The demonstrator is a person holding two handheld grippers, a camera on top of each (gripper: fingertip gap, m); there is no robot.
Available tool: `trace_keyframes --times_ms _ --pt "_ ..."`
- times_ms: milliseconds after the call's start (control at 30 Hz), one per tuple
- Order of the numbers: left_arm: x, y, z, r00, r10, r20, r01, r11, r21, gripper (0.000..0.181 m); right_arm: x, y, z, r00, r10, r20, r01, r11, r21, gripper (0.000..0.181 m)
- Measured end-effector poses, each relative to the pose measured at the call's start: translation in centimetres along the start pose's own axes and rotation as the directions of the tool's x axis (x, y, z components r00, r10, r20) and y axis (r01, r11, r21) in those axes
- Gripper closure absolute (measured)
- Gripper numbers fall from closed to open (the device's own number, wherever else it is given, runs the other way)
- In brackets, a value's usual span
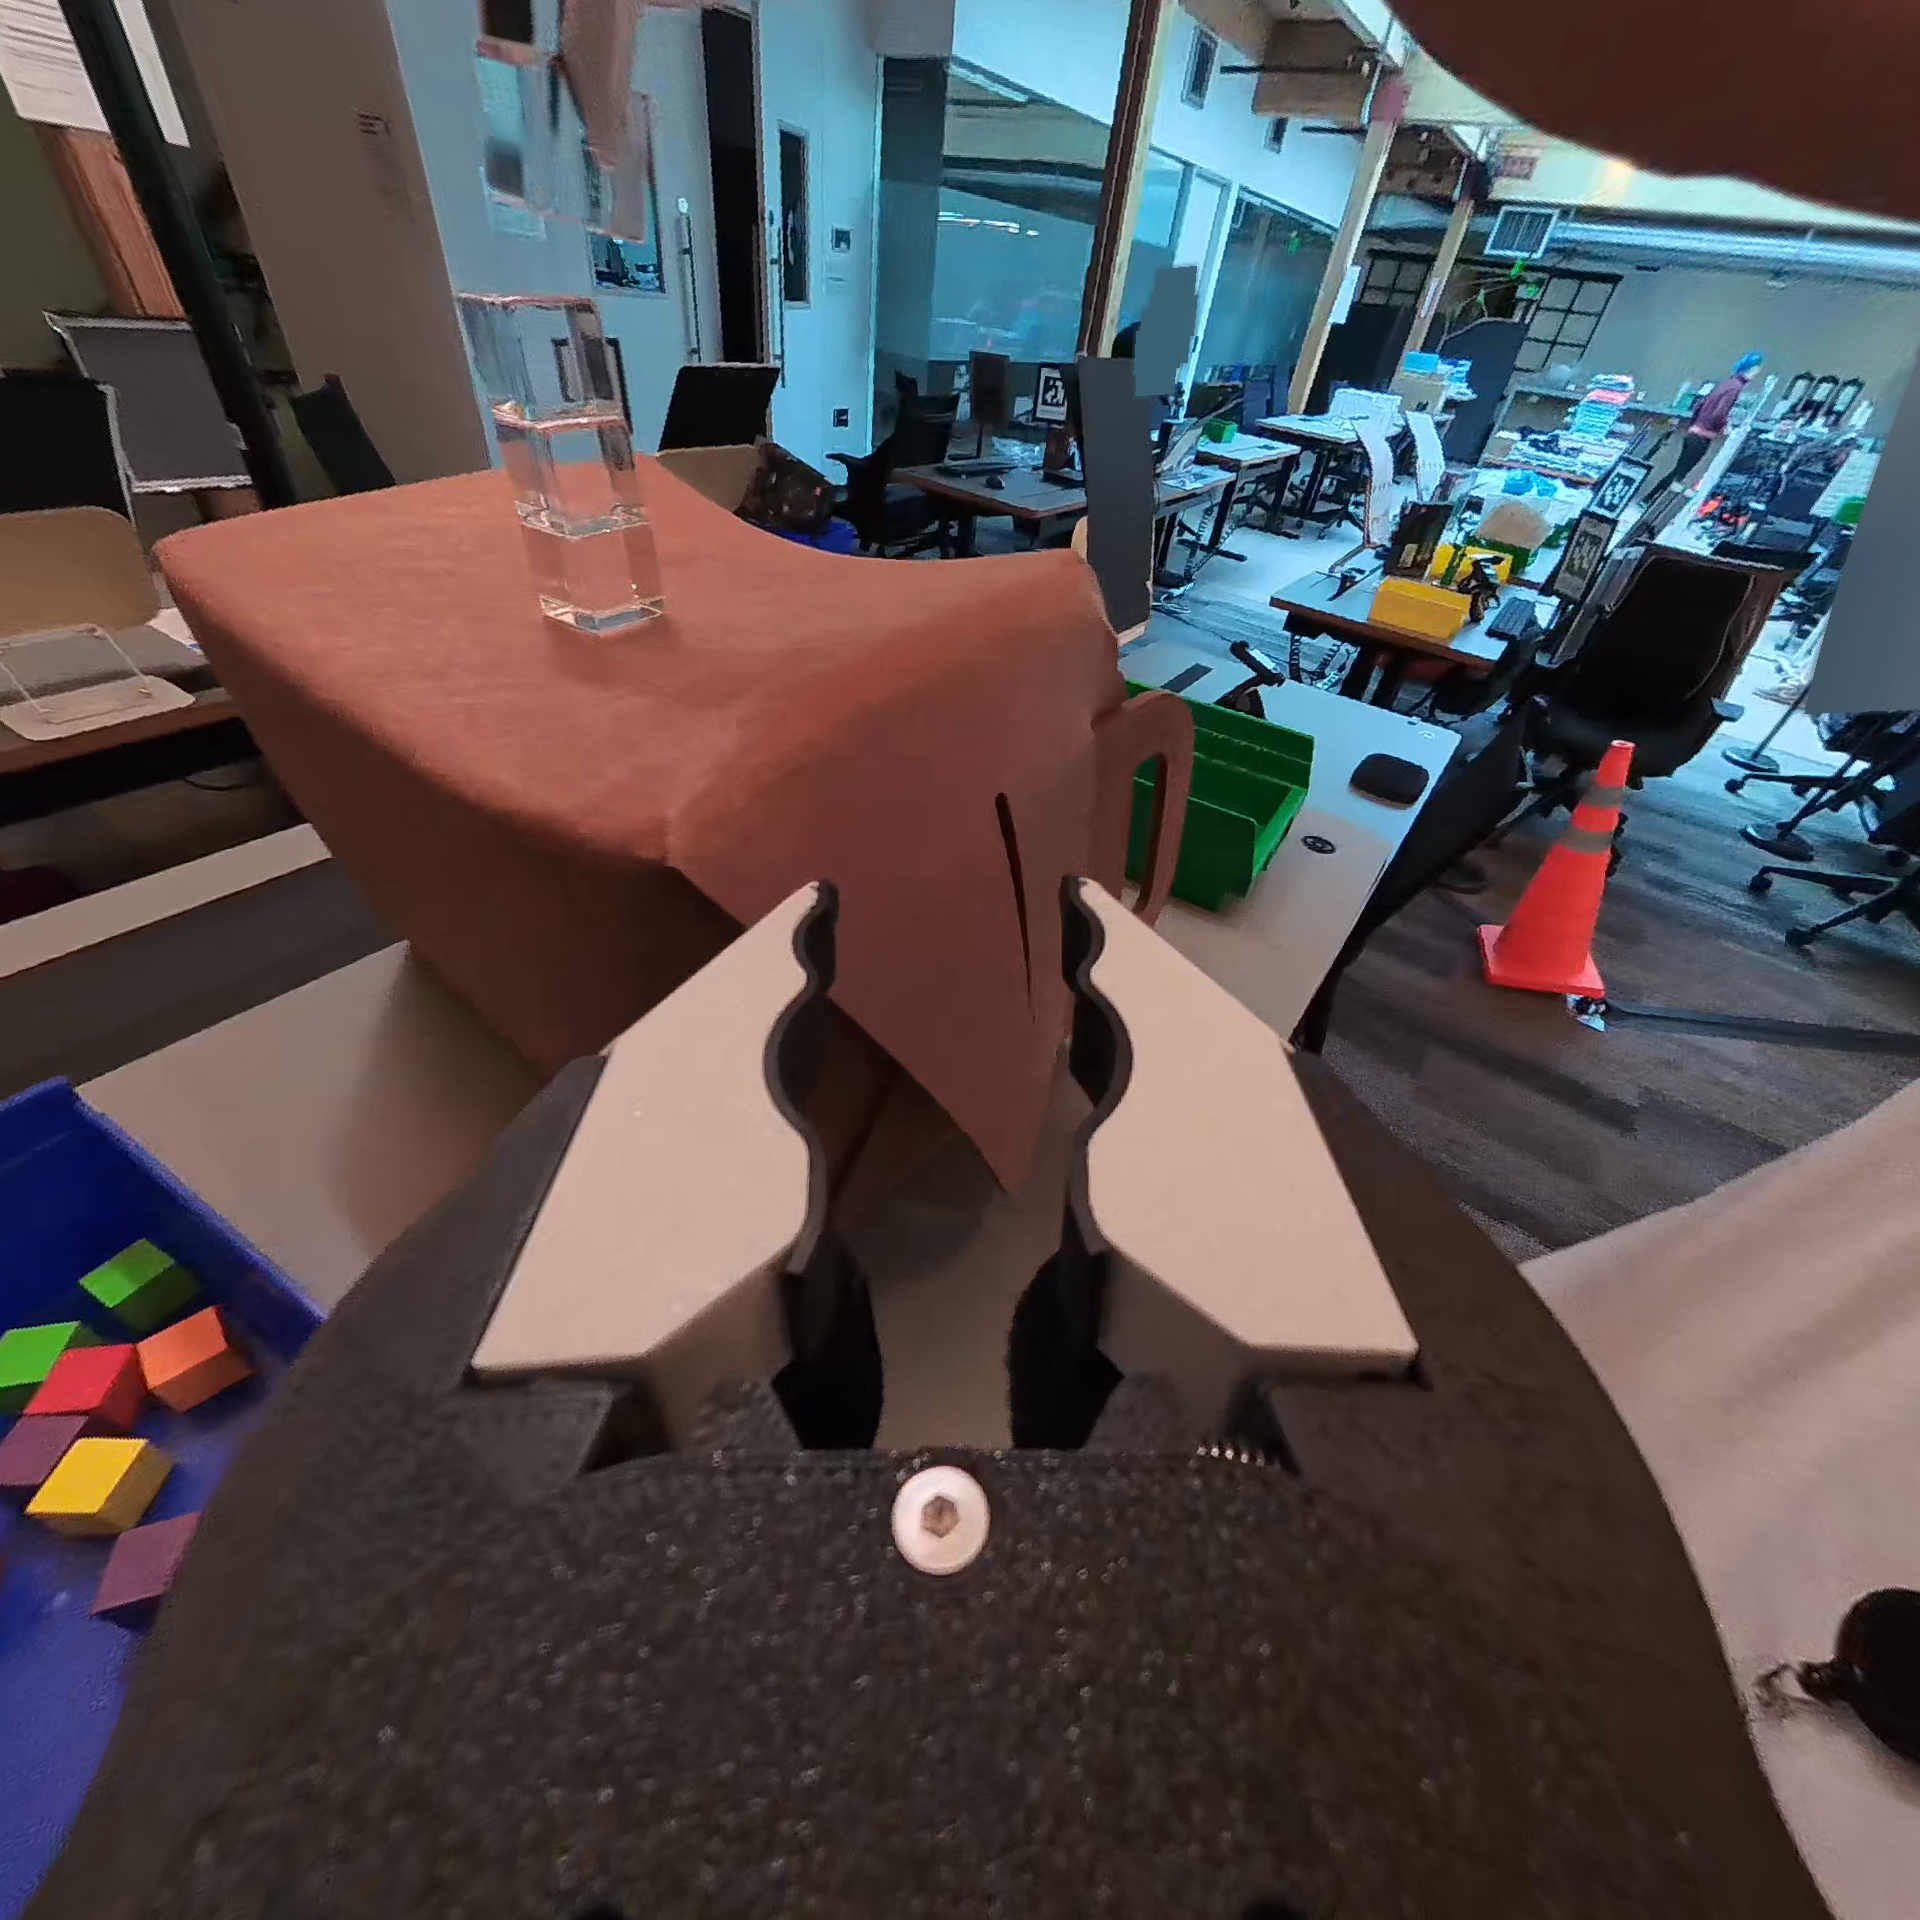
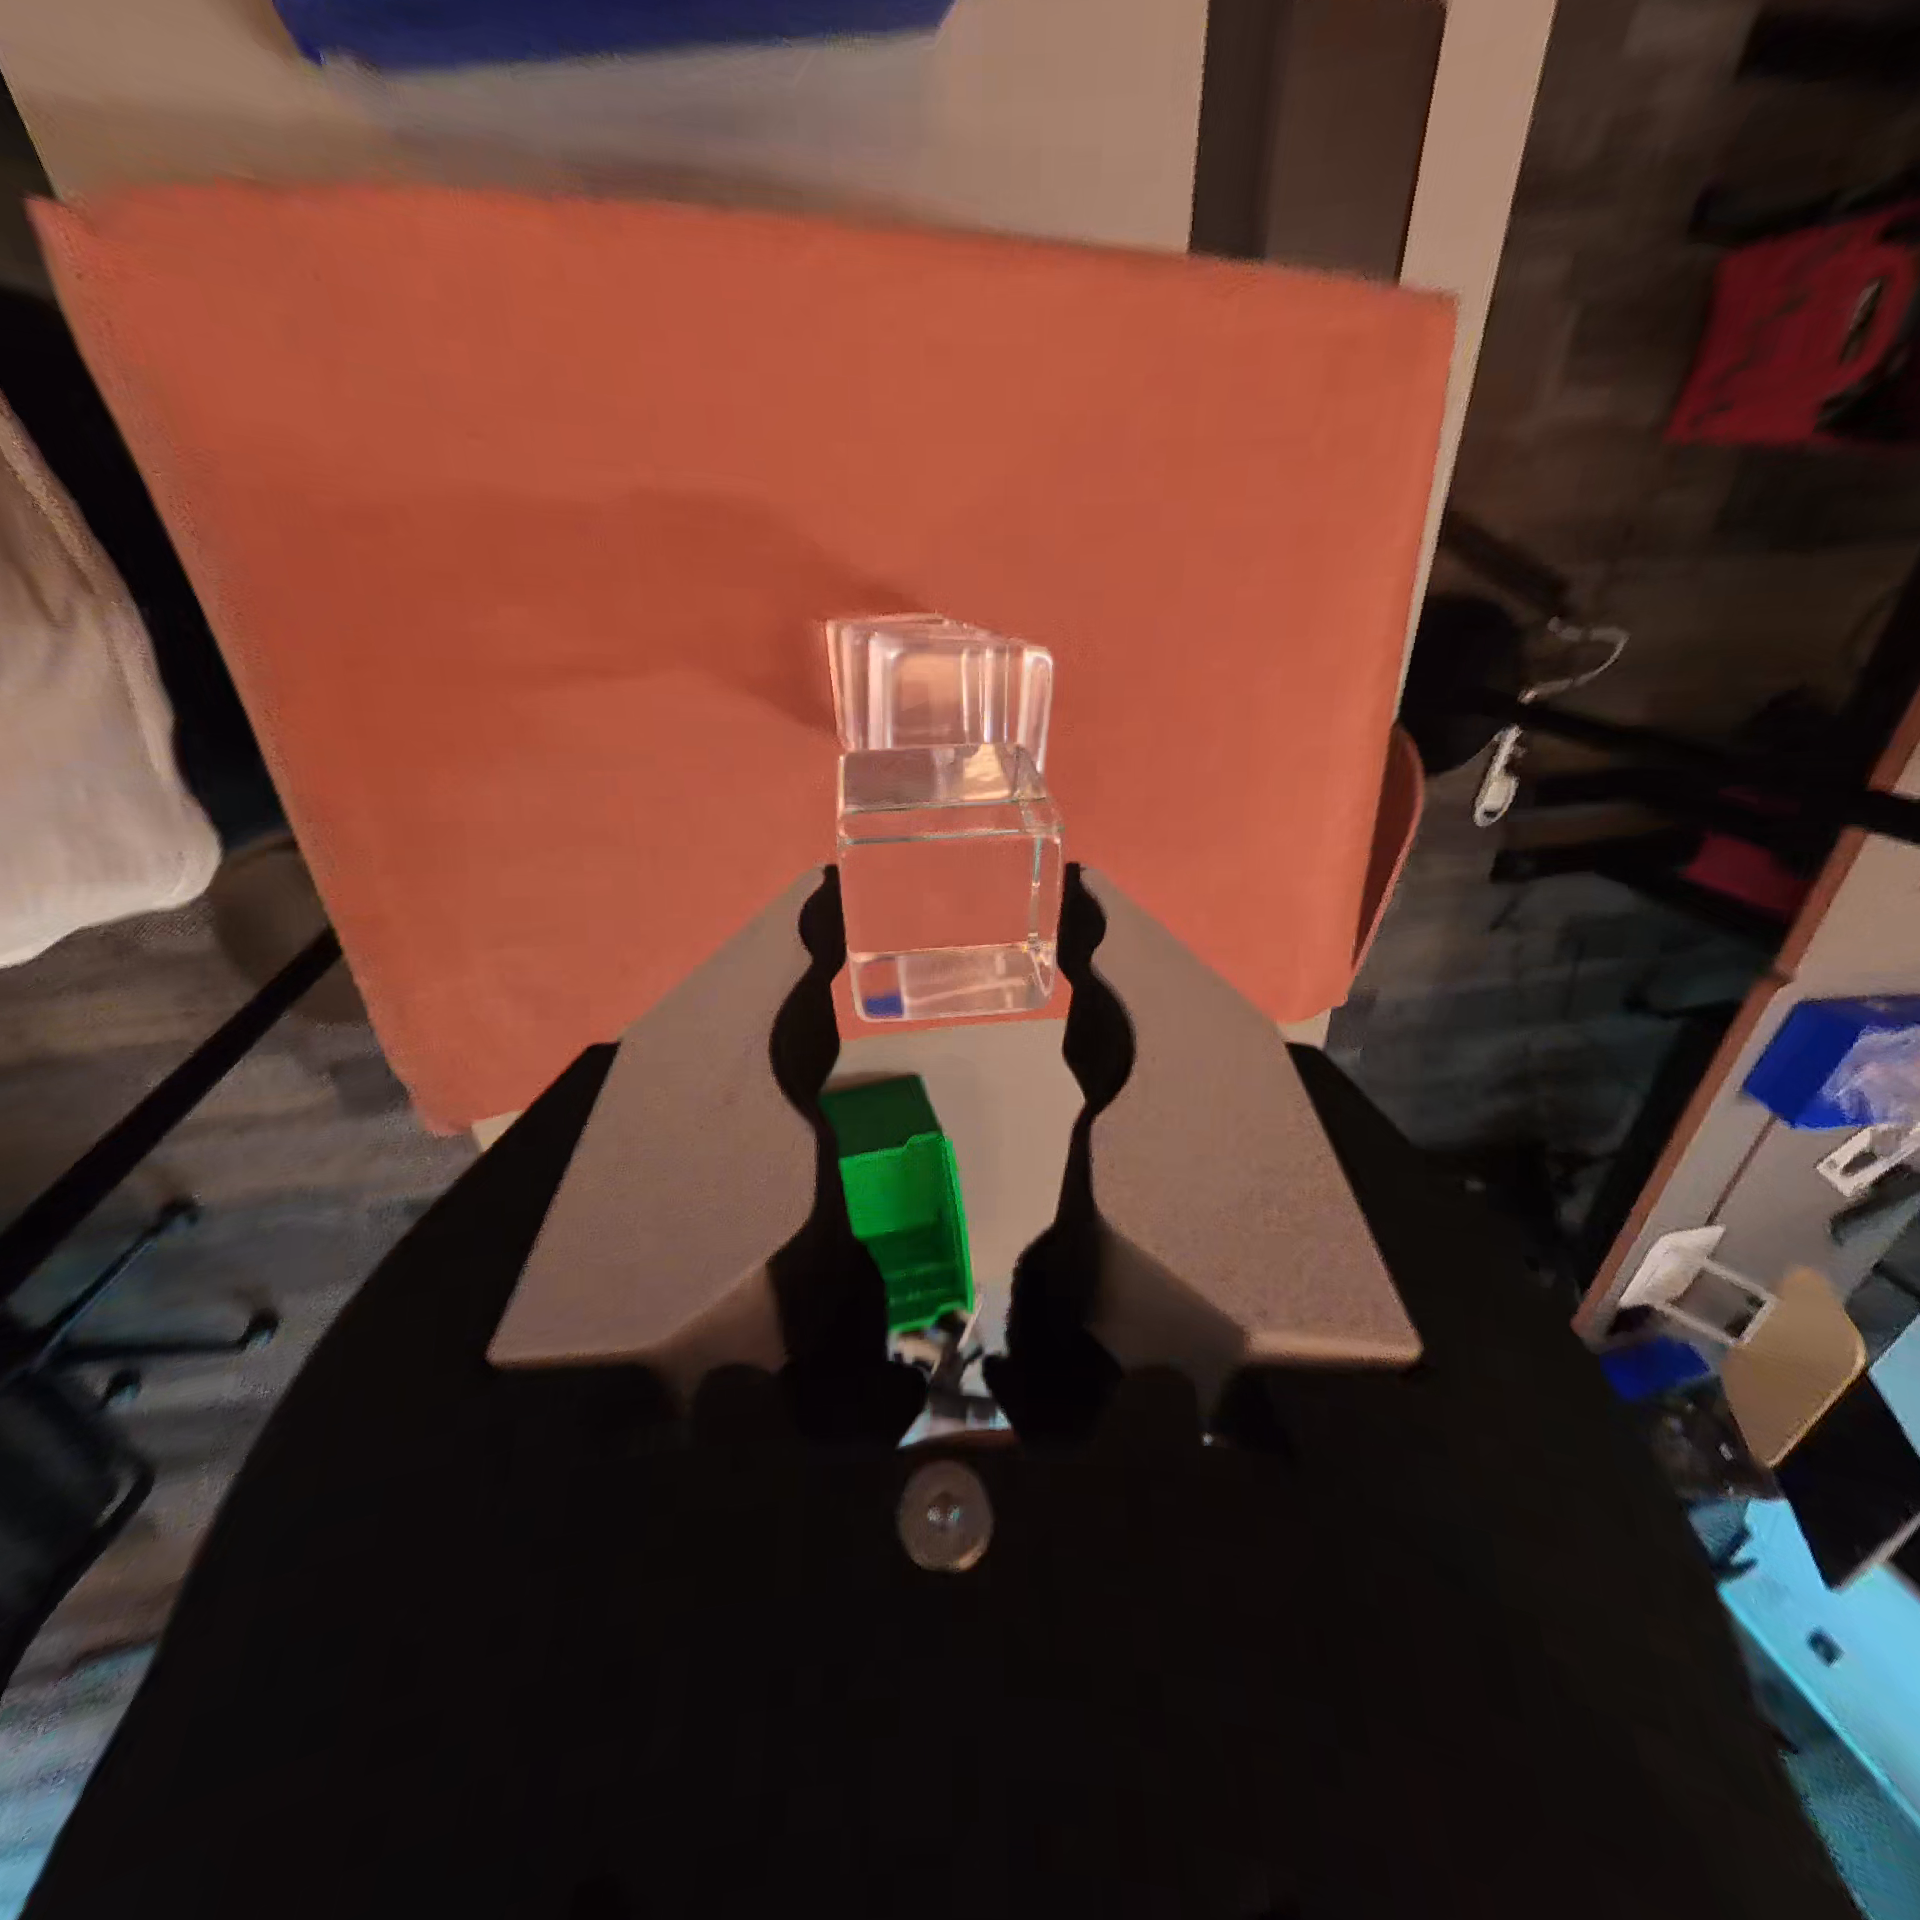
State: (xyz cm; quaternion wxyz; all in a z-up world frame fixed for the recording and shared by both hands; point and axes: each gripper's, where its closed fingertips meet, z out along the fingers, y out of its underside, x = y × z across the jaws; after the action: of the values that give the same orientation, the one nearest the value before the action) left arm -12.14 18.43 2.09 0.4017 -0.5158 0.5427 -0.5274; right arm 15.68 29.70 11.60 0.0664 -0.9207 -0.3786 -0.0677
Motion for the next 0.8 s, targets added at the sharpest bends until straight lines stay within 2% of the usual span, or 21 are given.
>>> trace_keyframes --times_ms 200,433,800 --pt "0.2 0.4 -0.4 1.0 0.017 0.016 -0.016 1.0 -0.023 0.137 0.5 -1.0 1.3 0.996 0.025 0.091 -0.017 0.995 -0.096 0.142" --pt "0.0 1.0 -0.8 1.0 0.002 0.031 -0.001 0.999 -0.034 0.137 1.1 -1.9 2.2 0.997 0.003 0.082 0.008 0.99 -0.141 0.142" --pt "-0.2 0.8 -1.4 0.999 0.001 0.041 0.001 1.0 -0.031 0.137 1.1 -1.4 2.7 0.995 0.028 0.099 -0.009 0.983 -0.184 0.141"
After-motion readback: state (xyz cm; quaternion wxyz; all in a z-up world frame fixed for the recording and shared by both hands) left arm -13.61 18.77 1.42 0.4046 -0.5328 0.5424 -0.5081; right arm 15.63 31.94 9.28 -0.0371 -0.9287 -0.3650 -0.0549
